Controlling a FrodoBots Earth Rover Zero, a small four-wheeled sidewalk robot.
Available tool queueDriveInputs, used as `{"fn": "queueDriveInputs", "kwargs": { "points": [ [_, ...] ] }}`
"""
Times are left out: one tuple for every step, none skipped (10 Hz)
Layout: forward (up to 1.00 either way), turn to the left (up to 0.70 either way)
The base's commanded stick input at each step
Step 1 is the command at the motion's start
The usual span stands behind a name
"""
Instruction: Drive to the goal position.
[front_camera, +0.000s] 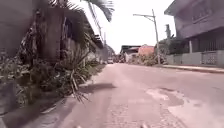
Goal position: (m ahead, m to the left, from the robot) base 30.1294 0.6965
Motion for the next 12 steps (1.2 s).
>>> {"fn": "queueDriveInputs", "kwargs": {
  "points": [
    [1.0,0.0],
    [1.0,0.0],
    [1.0,0.0],
    [1.0,0.0],
    [1.0,0.0],
    [1.0,-0.08],
    [1.0,-0.27],
    [1.0,-0.25],
    [1.0,0.0],
    [1.0,0.0],
    [1.0,0.0],
    [1.0,0.0]
  ]
}}
